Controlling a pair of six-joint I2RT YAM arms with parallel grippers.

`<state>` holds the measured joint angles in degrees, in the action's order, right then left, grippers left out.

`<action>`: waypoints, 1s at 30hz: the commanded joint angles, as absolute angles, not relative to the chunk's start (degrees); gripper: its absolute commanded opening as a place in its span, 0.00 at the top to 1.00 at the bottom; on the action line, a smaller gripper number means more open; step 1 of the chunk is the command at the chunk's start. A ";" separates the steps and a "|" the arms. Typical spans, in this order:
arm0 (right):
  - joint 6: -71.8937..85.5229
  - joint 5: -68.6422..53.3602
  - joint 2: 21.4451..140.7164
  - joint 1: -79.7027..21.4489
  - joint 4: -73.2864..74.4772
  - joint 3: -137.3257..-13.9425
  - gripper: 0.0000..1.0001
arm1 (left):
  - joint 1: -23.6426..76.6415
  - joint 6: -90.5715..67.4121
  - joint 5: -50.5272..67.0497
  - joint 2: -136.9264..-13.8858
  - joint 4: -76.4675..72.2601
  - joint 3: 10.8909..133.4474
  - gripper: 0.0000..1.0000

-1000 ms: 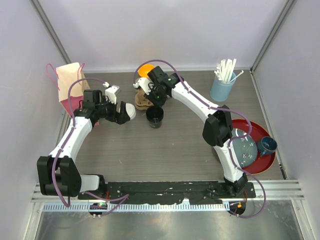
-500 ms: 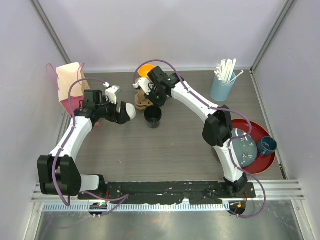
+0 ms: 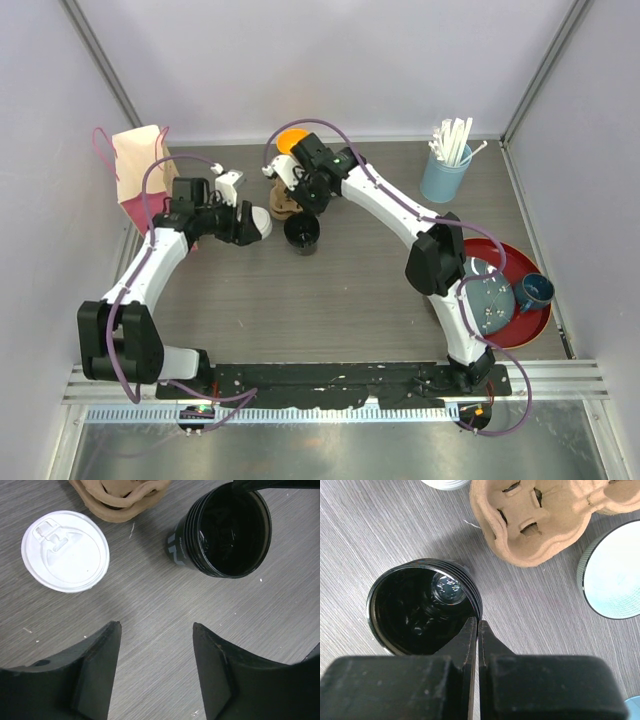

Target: Pack the takeout coffee

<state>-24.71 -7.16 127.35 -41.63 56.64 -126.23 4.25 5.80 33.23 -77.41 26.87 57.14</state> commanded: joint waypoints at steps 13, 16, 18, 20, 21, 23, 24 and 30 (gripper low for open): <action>-19.87 -16.52 122.34 -37.89 53.79 -126.30 0.99 | 7.47 -8.61 36.03 -85.51 23.64 62.66 0.56; -18.64 -18.28 121.47 -37.00 53.18 -126.47 0.99 | 7.56 -8.70 36.03 -87.36 25.31 64.86 0.56; -18.20 -17.32 121.03 -36.91 53.09 -126.65 0.99 | 7.56 -8.79 36.03 -87.80 25.58 65.65 0.55; -17.84 -16.70 120.32 -36.74 53.17 -126.74 0.99 | 7.56 -8.96 36.38 -87.72 25.40 65.92 0.55; -17.75 -16.44 120.15 -36.65 53.09 -126.83 0.99 | 7.65 -9.05 36.56 -87.71 25.23 66.00 0.55; -17.23 -16.35 119.62 -36.48 53.09 -127.09 0.99 | 7.65 -8.97 36.56 -87.54 25.14 66.27 0.55; -16.88 -16.17 119.53 -36.47 53.09 -127.18 0.99 | 7.65 -8.88 36.39 -87.45 25.05 66.36 0.55; -14.68 -16.08 117.16 -36.39 51.94 -127.79 0.99 | 7.65 -7.74 33.14 -86.92 25.22 66.88 0.52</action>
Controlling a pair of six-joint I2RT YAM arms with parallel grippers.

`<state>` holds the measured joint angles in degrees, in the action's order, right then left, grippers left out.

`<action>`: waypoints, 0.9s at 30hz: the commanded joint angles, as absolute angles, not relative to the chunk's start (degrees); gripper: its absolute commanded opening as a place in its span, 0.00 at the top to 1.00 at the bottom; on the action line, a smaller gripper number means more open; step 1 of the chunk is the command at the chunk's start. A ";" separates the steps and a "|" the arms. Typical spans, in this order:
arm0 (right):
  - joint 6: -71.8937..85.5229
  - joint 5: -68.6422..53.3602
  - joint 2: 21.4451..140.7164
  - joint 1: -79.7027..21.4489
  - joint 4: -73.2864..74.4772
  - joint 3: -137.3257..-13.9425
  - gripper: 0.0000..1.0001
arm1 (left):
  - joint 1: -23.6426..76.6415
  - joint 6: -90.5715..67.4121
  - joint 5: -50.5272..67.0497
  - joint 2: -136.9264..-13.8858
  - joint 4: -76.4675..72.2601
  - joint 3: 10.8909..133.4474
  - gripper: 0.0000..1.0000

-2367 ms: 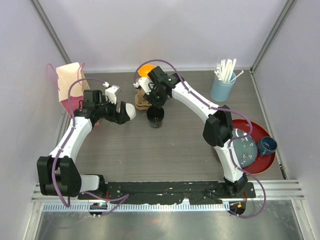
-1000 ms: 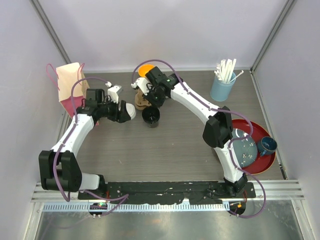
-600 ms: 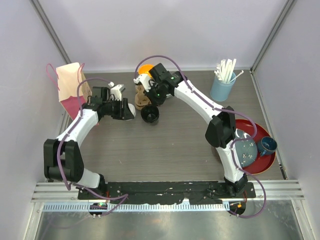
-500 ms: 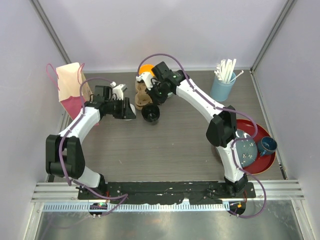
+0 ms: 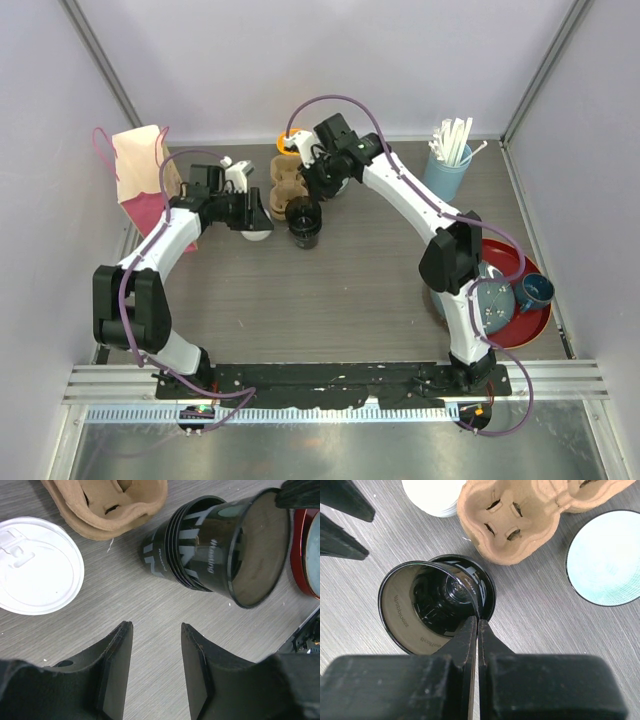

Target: Pack the takeout coffee

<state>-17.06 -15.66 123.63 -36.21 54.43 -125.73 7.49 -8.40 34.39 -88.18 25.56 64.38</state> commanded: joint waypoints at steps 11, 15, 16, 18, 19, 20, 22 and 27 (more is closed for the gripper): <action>-13.54 -13.71 113.29 -36.47 51.42 -128.06 0.99 | 7.65 -6.50 31.29 -86.84 26.63 67.76 0.51; -11.69 -12.04 110.05 -36.39 51.50 -128.06 0.99 | 7.65 -5.54 29.71 -86.31 27.07 68.11 0.50; -11.25 -11.95 109.26 -36.47 51.68 -128.06 0.99 | 7.65 -5.02 28.58 -86.13 27.33 68.38 0.50; -9.41 -12.04 107.85 -36.47 52.20 -127.71 0.99 | 7.65 -4.49 27.43 -85.96 27.77 68.64 0.50; -8.71 -12.13 106.10 -36.47 52.99 -127.44 0.99 | 7.65 -3.96 26.12 -85.96 27.86 68.82 0.50; -8.01 -12.39 105.21 -36.47 53.17 -126.14 0.99 | 7.65 -3.78 25.23 -85.78 27.95 68.99 0.50; -4.93 -12.48 101.36 -36.65 52.65 -123.06 0.99 | 7.65 -2.91 23.22 -85.69 28.12 69.17 0.49; 2.26 -11.26 92.39 -38.05 46.69 -104.70 0.99 | 7.65 -1.58 20.31 -85.78 28.74 69.87 0.47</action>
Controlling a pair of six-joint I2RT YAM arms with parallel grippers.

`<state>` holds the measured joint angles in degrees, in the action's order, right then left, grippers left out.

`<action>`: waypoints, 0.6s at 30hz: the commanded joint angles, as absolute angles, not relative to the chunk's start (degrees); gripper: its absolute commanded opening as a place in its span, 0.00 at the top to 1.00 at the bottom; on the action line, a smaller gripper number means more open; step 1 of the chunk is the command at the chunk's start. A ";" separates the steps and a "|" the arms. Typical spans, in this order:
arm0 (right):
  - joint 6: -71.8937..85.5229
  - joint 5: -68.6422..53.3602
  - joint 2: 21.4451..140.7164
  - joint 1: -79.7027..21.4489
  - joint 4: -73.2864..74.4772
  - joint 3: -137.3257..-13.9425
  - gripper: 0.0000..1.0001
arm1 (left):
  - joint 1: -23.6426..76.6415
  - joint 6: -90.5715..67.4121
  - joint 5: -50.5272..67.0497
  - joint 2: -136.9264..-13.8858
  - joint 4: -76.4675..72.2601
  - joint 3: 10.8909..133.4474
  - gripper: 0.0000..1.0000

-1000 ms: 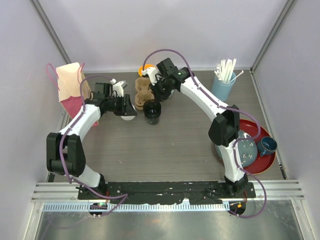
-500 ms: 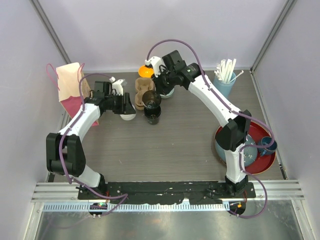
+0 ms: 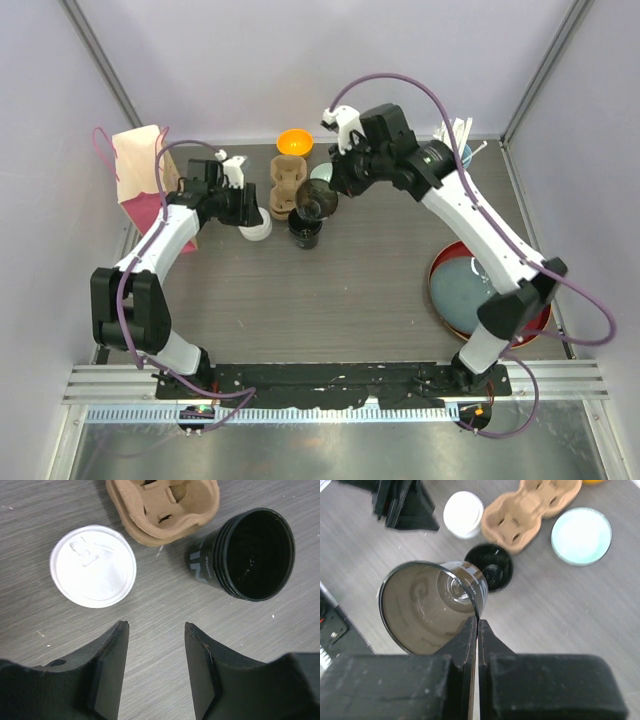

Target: Pack the takeout coffee

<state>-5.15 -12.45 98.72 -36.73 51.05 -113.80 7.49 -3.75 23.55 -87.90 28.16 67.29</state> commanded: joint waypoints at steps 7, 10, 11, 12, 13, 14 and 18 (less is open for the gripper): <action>9.39 -10.11 82.89 -39.20 38.94 -79.67 0.99 | 7.65 -0.35 17.58 -86.84 29.35 70.05 0.47; 12.12 -9.84 82.00 -39.73 35.08 -72.02 0.99 | 7.65 -0.26 16.35 -87.27 29.53 70.05 0.47; 12.65 -9.76 82.61 -39.73 33.94 -70.59 0.99 | 7.56 -0.26 16.00 -87.36 29.53 70.14 0.46; 13.09 -9.67 83.40 -39.90 32.79 -69.53 0.99 | 7.65 1.30 14.86 -87.89 29.44 70.05 0.47; 13.53 -9.67 84.19 -40.08 32.35 -68.39 0.99 | 7.65 1.41 14.24 -88.06 29.18 70.14 0.47; 13.80 -9.75 84.90 -40.25 32.00 -68.12 0.99 | 7.65 1.58 13.72 -88.50 29.09 70.22 0.46; 14.06 -8.35 88.93 -40.78 30.50 -67.67 0.99 | 7.65 2.28 11.00 -90.35 29.00 71.10 0.46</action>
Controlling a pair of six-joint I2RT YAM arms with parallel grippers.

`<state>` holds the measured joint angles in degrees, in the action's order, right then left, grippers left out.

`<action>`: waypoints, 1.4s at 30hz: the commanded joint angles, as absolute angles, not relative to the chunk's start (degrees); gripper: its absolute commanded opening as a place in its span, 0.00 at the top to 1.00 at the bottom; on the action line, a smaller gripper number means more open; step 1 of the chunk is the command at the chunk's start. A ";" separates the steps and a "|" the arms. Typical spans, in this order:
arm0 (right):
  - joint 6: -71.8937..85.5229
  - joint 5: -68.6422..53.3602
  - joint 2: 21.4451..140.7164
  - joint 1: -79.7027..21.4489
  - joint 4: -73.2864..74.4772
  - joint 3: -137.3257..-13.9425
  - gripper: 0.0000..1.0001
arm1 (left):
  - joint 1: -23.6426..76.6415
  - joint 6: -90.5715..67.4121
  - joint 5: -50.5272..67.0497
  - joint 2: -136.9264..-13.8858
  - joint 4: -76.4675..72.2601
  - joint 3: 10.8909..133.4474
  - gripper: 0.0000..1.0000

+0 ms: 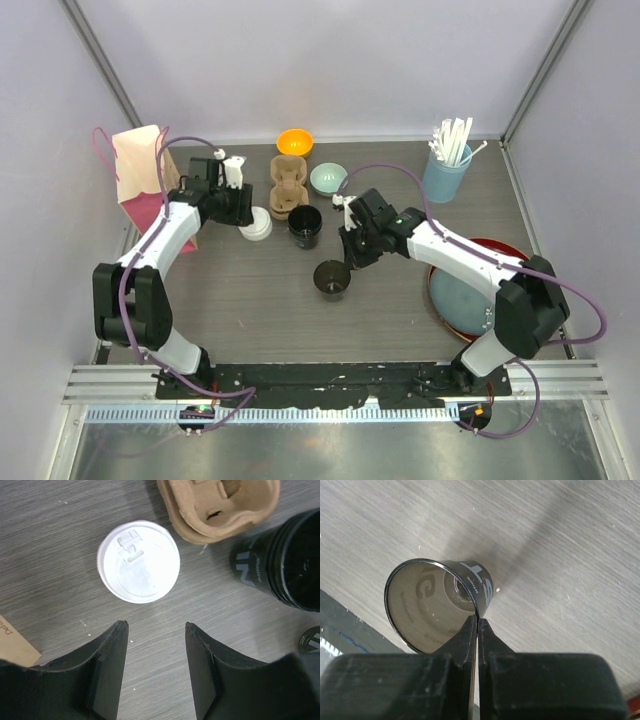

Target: Pack the takeout coffee

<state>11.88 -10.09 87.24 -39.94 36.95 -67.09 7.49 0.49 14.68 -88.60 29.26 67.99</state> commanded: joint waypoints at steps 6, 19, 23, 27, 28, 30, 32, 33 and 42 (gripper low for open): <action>13.63 -5.54 91.05 -42.01 30.50 -68.73 0.99 | 7.65 3.51 7.74 -93.69 26.82 71.98 0.47; 11.52 -7.20 89.83 -44.65 31.99 -73.74 0.77 | 7.56 6.94 2.63 -104.58 25.49 81.03 0.51; 10.72 -7.21 89.04 -44.74 32.25 -74.62 0.64 | 7.56 7.47 4.82 -107.48 26.72 83.40 0.51; 9.76 -4.75 89.03 -44.74 34.01 -75.15 0.54 | 7.65 8.17 7.11 -108.98 28.21 84.72 0.53; 9.41 -3.88 88.95 -44.74 34.71 -75.23 0.51 | 7.65 8.35 7.64 -109.16 28.73 84.55 0.53; 9.23 -3.43 88.16 -44.65 35.07 -75.06 0.50 | 7.65 8.70 8.43 -109.34 29.09 84.64 0.56; 8.88 -3.25 87.45 -44.65 35.16 -74.71 0.49 | 7.65 9.05 8.88 -109.25 29.96 84.46 0.58; 8.79 -3.16 86.84 -44.74 35.16 -74.71 0.49 | 7.65 9.57 9.49 -108.90 30.32 84.29 0.59; 7.65 -2.99 85.78 -44.65 35.16 -73.92 0.49 | 7.65 11.43 5.19 -109.33 28.74 83.05 0.59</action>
<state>8.84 -3.64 88.07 -44.47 35.64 -72.79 7.49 9.82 7.27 -109.58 29.82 82.56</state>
